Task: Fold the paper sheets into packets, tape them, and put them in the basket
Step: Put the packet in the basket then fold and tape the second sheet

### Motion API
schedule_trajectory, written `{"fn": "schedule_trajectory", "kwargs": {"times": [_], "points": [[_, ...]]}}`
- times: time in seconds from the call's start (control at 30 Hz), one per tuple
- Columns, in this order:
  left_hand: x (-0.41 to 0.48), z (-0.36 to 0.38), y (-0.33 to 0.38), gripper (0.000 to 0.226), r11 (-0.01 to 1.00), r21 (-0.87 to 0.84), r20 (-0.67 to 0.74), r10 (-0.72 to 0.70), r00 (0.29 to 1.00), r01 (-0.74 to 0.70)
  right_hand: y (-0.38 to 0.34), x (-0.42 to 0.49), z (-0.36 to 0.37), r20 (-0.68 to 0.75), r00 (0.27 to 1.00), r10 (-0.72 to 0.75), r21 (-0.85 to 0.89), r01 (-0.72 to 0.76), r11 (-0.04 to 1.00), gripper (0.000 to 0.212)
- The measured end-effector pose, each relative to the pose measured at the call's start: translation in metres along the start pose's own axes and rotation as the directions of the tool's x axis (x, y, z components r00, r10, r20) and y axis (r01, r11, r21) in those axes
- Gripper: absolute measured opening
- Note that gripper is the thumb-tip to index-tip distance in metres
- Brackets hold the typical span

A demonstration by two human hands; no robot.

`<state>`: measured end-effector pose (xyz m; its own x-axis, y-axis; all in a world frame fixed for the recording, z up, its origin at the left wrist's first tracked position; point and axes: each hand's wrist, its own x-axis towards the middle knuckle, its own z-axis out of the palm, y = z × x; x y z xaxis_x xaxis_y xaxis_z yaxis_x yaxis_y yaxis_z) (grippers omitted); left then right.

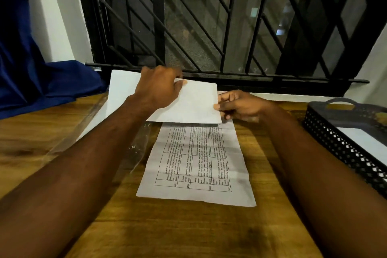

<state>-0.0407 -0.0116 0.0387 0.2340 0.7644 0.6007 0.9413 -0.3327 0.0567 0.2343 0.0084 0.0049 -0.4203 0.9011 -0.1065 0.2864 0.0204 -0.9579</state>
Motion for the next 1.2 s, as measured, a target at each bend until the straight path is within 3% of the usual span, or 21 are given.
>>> {"fn": "schedule_trajectory", "kwargs": {"times": [0.1,0.17,0.43,0.53,0.63,0.73,0.83,0.9,1.07,1.2], "points": [[-0.004,0.013,0.004,0.021,0.966,-0.253,0.098,-0.032,0.995,0.056,-0.003,-0.010,-0.013,0.033,0.992,0.118,0.002,-0.118,0.993,0.037],[-0.009,0.026,0.007,0.016,0.940,-0.328,0.183,-0.033,0.983,0.092,-0.002,-0.015,-0.021,0.052,0.981,0.189,-0.002,-0.189,0.982,0.039],[-0.029,0.073,0.012,0.005,0.895,-0.414,0.312,-0.033,0.950,0.167,0.003,-0.017,-0.027,0.036,0.930,0.366,-0.065,-0.363,0.930,0.024],[-0.032,0.078,0.016,0.009,0.890,-0.426,0.292,-0.036,0.956,0.164,-0.005,-0.019,-0.026,-0.003,0.923,0.384,-0.206,-0.376,0.903,0.024],[-0.036,0.080,0.019,0.014,0.900,-0.403,0.298,-0.041,0.954,0.164,-0.011,-0.020,-0.026,-0.144,0.936,0.320,-0.467,-0.349,0.812,0.023],[-0.040,0.081,0.024,0.025,0.936,-0.337,0.314,0.005,0.949,0.106,-0.005,-0.016,-0.035,-0.359,0.927,0.109,-0.557,-0.306,0.772,0.016],[-0.040,0.078,0.029,0.033,0.969,-0.247,0.272,0.067,0.960,0.002,0.010,-0.011,-0.043,-0.571,0.813,-0.116,-0.561,-0.284,0.777,0.016],[-0.039,0.077,0.031,0.037,0.975,-0.221,0.267,0.086,0.960,-0.026,0.022,-0.009,-0.044,-0.650,0.736,-0.191,-0.547,-0.279,0.789,0.015],[-0.039,0.077,0.030,0.040,0.980,-0.188,0.288,0.116,0.951,-0.063,0.047,-0.009,-0.037,-0.688,0.699,-0.196,-0.549,-0.323,0.771,0.027],[-0.039,0.076,0.030,0.038,0.978,-0.198,0.247,0.118,0.962,-0.069,0.050,-0.010,-0.036,-0.619,0.755,-0.215,-0.618,-0.300,0.727,0.030]]}}
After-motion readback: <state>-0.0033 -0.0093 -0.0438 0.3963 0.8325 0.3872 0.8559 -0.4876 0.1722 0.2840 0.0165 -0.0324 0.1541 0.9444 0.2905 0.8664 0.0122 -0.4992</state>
